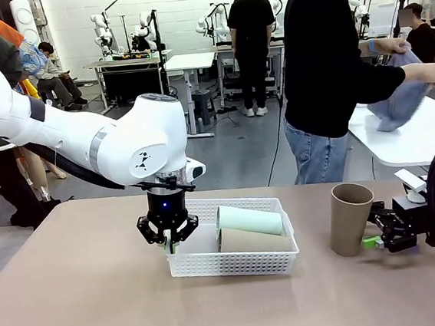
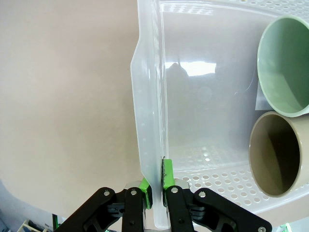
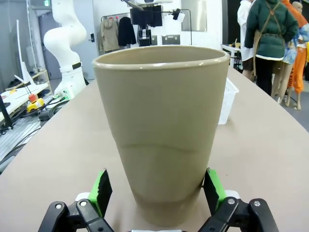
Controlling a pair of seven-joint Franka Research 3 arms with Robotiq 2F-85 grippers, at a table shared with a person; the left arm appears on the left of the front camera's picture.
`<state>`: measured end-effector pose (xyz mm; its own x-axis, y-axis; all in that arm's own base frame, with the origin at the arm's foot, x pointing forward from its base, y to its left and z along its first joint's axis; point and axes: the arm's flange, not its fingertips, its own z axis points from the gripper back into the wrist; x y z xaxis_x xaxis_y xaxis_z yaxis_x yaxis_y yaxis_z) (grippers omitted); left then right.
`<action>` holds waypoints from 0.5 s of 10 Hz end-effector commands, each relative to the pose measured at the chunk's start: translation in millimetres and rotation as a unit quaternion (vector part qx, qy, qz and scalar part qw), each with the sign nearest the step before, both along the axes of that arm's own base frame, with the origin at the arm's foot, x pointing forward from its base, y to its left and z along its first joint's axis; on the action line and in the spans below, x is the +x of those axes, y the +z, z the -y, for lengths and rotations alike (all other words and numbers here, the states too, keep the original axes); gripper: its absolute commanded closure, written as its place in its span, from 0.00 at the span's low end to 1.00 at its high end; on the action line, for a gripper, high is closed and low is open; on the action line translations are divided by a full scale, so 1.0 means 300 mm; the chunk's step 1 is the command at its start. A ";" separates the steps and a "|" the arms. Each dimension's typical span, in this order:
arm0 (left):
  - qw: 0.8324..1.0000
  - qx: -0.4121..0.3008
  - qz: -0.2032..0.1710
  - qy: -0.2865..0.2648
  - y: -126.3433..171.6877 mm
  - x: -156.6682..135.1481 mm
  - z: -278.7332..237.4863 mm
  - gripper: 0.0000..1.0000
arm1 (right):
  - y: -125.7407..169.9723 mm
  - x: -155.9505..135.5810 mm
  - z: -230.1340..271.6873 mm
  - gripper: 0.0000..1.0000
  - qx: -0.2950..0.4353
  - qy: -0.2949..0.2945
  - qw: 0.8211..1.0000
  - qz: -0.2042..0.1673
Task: Clean and organize the cups into the basket.
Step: Pick up the Reusable plastic cup from the right side of the table and stack it inside the Organizing basket in the center of the table.
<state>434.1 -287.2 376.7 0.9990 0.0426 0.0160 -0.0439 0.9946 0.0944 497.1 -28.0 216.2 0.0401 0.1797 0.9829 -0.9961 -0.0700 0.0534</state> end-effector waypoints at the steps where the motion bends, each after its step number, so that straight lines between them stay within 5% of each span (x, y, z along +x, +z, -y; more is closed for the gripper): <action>1: 1.000 -0.002 0.002 0.000 0.007 -0.002 0.002 1.00 | -0.027 0.004 -0.046 0.00 -0.003 -0.008 1.000 0.010; 5: 1.000 -0.002 0.002 0.000 0.007 -0.002 0.002 1.00 | -0.039 0.022 -0.109 0.00 0.000 -0.007 1.000 0.006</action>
